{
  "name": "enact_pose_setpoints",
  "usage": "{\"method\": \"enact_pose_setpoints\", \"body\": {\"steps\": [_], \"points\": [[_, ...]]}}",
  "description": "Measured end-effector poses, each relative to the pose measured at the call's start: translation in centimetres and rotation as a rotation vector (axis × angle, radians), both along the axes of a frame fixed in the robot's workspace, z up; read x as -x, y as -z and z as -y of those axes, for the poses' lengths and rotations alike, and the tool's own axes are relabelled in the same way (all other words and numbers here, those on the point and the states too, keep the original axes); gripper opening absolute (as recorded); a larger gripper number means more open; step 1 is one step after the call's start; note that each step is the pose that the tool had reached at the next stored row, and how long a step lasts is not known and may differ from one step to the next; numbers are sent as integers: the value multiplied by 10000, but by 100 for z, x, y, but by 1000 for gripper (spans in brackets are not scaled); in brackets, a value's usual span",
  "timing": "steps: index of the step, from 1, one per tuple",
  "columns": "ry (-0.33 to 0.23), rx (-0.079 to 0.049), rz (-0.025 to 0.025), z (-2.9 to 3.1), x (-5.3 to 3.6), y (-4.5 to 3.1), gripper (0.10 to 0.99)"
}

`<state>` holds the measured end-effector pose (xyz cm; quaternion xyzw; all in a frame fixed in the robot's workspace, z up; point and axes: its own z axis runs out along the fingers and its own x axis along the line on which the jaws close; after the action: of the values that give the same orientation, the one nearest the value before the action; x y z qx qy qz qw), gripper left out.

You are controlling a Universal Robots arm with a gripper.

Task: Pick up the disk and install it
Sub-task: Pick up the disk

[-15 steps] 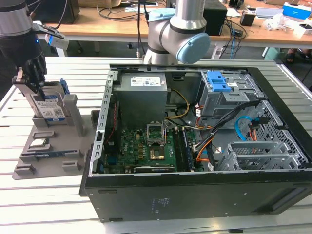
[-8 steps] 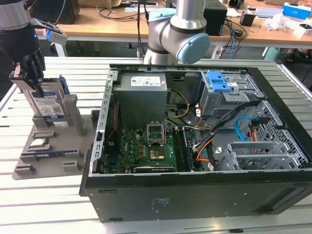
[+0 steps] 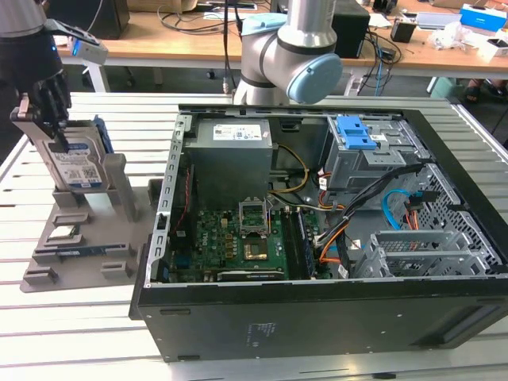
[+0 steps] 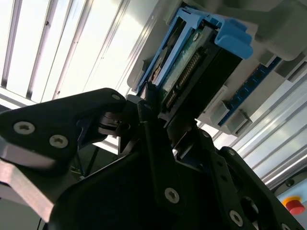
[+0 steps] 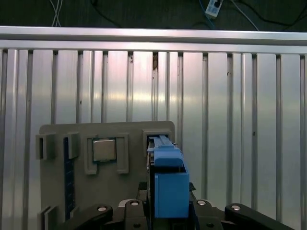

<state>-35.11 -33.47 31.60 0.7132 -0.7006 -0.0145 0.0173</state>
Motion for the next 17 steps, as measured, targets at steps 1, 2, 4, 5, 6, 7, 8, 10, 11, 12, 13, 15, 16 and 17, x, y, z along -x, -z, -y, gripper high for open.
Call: {"method": "enact_pose_setpoints", "body": {"steps": [1, 2, 4, 5, 6, 7, 8, 10, 11, 12, 13, 15, 16, 17], "points": [[0, 0, 0, -1, -1, -22, 365], [1, 1, 0, -1, -2, -34, 365], [1, 0, 0, -2, -3, -62, 365], [0, 0, 0, -2, -3, -77, 365], [0, 1, -1, -3, -4, -100, 365], [0, 0, -1, -3, -5, -117, 365], [0, 1, 0, -3, -5, -142, 365], [0, 0, 0, -4, -6, -169, 365], [1, 1, 0, -4, -7, -188, 365], [1, 1, -1, -4, -7, -202, 365], [1, 1, 0, -4, -7, -214, 365], [1, 0, 0, -4, -9, -248, 365], [1, 0, 0, -5, -9, -273, 365], [1, 0, 0, -5, -10, -299, 365]]}}
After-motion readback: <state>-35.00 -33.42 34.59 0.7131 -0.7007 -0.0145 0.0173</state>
